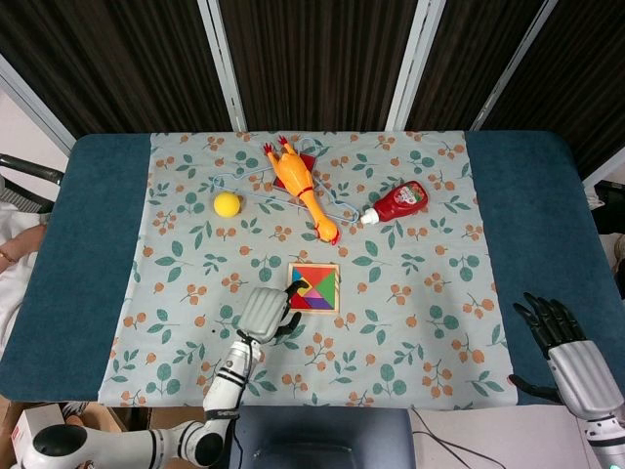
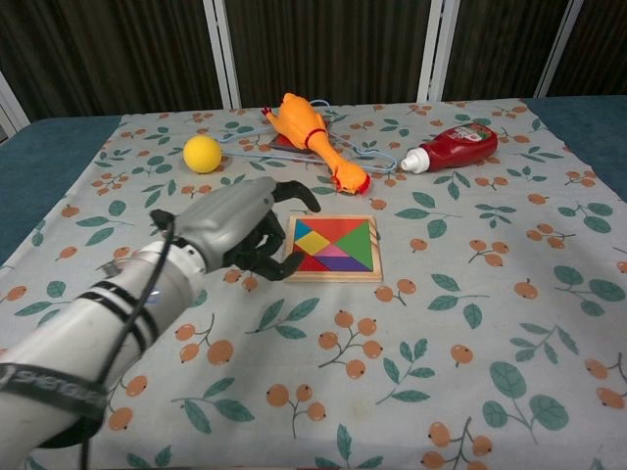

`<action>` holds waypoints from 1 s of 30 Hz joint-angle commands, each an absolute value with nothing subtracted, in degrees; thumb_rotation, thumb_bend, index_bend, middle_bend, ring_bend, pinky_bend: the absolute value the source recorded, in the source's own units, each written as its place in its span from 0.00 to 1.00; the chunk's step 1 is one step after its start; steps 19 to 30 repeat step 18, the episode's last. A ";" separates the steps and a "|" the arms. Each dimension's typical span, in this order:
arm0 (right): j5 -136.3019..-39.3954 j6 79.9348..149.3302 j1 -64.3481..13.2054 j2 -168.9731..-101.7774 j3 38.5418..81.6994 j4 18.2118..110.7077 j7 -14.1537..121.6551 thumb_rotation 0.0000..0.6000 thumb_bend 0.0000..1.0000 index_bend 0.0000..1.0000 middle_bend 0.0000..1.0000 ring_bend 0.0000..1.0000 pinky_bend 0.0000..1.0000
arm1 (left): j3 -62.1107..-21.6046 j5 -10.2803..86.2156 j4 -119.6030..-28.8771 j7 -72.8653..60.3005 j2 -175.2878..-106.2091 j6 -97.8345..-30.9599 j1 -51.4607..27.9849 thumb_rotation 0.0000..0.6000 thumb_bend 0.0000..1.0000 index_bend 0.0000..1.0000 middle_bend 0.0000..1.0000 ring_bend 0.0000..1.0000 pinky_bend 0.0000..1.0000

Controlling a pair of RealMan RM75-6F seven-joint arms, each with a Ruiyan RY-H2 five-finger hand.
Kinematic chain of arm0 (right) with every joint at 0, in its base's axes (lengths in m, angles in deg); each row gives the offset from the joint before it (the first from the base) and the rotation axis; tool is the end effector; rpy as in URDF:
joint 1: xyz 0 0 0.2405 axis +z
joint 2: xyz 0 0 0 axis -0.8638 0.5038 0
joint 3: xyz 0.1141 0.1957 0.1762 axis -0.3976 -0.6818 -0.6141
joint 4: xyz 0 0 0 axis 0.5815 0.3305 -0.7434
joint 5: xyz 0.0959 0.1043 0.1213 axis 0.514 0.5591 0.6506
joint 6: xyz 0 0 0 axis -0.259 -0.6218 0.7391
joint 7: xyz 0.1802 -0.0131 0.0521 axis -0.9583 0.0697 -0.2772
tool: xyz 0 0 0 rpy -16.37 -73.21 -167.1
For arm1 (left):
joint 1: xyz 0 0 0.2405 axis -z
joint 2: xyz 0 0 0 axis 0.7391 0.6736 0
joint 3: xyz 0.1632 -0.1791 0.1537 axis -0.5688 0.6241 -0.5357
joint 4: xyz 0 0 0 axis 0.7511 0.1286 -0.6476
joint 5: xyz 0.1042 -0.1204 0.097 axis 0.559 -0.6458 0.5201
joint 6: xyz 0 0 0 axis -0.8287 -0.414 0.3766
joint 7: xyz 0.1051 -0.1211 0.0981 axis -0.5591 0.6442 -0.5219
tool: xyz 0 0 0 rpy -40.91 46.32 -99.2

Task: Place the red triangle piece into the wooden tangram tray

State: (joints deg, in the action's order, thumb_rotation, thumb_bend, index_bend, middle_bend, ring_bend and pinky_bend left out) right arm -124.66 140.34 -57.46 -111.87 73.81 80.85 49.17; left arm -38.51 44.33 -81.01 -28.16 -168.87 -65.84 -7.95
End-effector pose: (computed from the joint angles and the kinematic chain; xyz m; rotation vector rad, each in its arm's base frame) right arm -0.3112 -0.1865 0.1971 1.5798 -0.8836 0.9704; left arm -0.0975 0.3468 -0.1007 -1.7641 -1.0858 -1.1743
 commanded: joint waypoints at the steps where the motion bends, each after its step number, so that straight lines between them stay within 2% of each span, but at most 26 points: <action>1: -124.57 139.64 -57.31 -112.42 73.84 81.03 50.76 1.00 0.20 0.00 0.00 0.00 0.00 | -49.88 56.28 -91.76 -21.09 -153.81 -73.26 -16.06 1.00 0.40 0.17 0.44 0.41 0.57; 3: -124.48 138.82 -57.10 -112.98 73.87 81.48 52.46 1.00 0.20 0.00 0.00 0.00 0.00 | -54.76 61.83 -92.41 -17.25 -147.99 -79.08 -20.27 1.00 0.40 0.12 0.26 0.21 0.31; 6: -124.34 137.52 -56.77 -113.94 73.90 82.18 55.54 1.00 0.20 0.00 0.00 0.00 0.00 | -61.16 68.94 -90.02 -12.80 -141.31 -89.57 -27.25 1.00 0.40 0.05 0.12 0.06 0.14; 8: -123.90 136.54 -56.61 -114.72 73.83 82.61 57.93 1.00 0.20 0.00 0.00 0.00 0.00 | -63.67 71.81 -85.83 -10.06 -138.79 -96.84 -32.18 1.00 0.40 0.03 0.10 0.03 0.12; 10: -123.02 135.69 -56.47 -115.60 73.48 83.06 60.42 1.00 0.20 0.00 0.00 0.00 0.00 | -63.84 70.77 -82.98 -6.35 -137.75 -100.11 -35.59 1.00 0.41 0.02 0.09 0.03 0.12; 18: -119.94 133.87 -55.75 -117.87 71.87 84.45 64.72 1.00 0.20 0.00 0.00 0.00 0.00 | -62.01 70.73 -82.40 -4.70 -134.35 -99.50 -37.52 1.00 0.40 0.00 0.07 0.03 0.11; 30: -119.94 133.87 -55.75 -117.87 71.87 84.45 64.72 1.00 0.20 0.00 0.00 0.00 0.00 | -62.01 70.73 -82.40 -4.70 -134.35 -99.50 -37.52 1.00 0.40 0.00 0.07 0.03 0.11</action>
